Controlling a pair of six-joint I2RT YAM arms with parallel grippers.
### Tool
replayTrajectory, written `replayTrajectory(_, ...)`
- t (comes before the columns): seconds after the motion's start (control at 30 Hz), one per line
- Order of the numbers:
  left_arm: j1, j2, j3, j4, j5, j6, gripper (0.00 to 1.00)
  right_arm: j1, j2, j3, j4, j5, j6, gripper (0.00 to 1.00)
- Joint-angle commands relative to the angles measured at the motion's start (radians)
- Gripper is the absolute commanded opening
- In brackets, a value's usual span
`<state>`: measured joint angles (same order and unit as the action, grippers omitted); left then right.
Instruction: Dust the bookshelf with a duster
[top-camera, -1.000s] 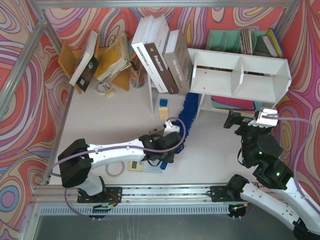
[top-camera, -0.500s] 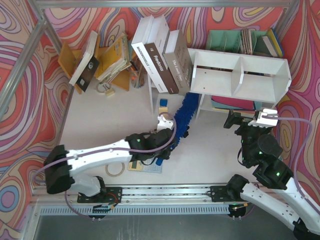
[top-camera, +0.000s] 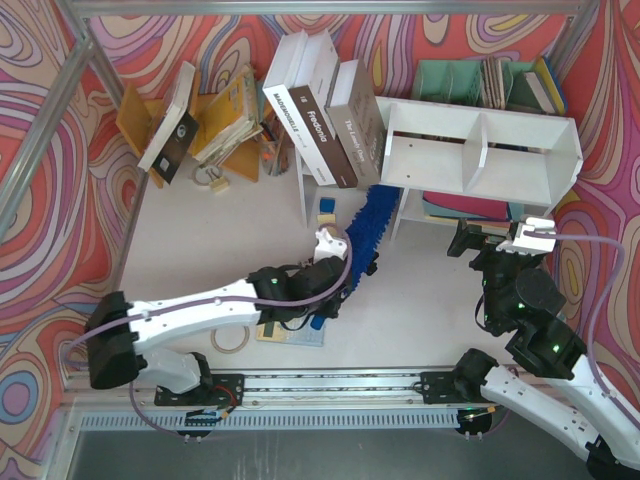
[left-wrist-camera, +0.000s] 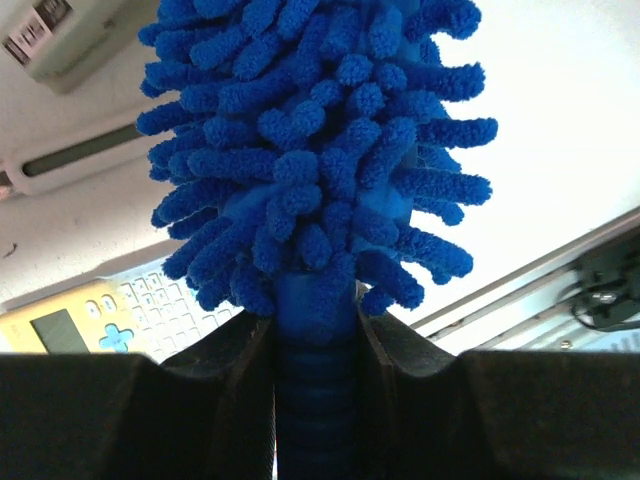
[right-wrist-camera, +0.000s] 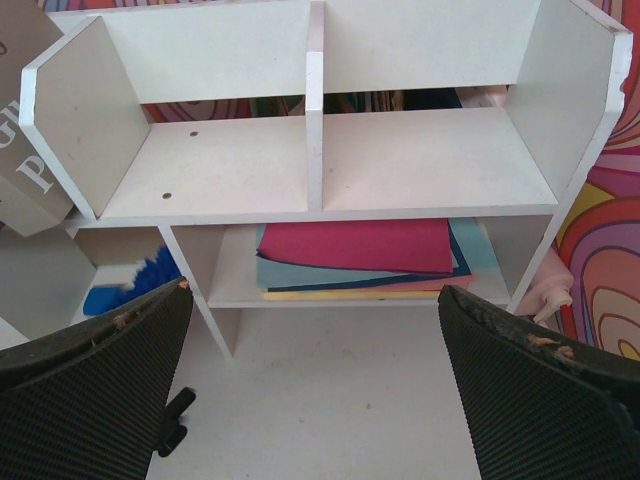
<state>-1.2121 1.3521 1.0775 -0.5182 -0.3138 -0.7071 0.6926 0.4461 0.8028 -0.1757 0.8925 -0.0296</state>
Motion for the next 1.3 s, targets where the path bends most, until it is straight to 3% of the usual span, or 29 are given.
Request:
replayTrajectory(0.0, -0.005, 0.088, 0.005, -0.005, 0.070, -0.009, 0.00, -0.003, 0.002, -0.004, 0.017, 0.006, -0.006, 0.99)
replayTrajectory(0.17, -0.006, 0.142, -0.022, 0.013, 0.084, -0.022, 0.00, -0.003, 0.007, -0.003, 0.017, 0.006, -0.007, 0.99)
replayTrajectory(0.3, -0.005, 0.098, -0.016, 0.007, 0.031, 0.000, 0.00, -0.002, 0.006, -0.005, 0.021, 0.006, -0.008, 0.99)
replayTrajectory(0.67, 0.018, -0.196, -0.043, -0.026, -0.219, 0.077, 0.00, -0.002, 0.003, -0.005, 0.021, 0.006, -0.009, 0.99)
replayTrajectory(0.9, 0.020, -0.405, -0.178, 0.052, -0.314, 0.005, 0.00, -0.002, 0.006, -0.005, 0.020, 0.006, -0.007, 0.99)
replayTrajectory(1.27, 0.064, -0.497, -0.212, -0.161, -0.449, -0.104, 0.00, -0.002, 0.014, -0.004, 0.016, 0.005, -0.005, 0.99)
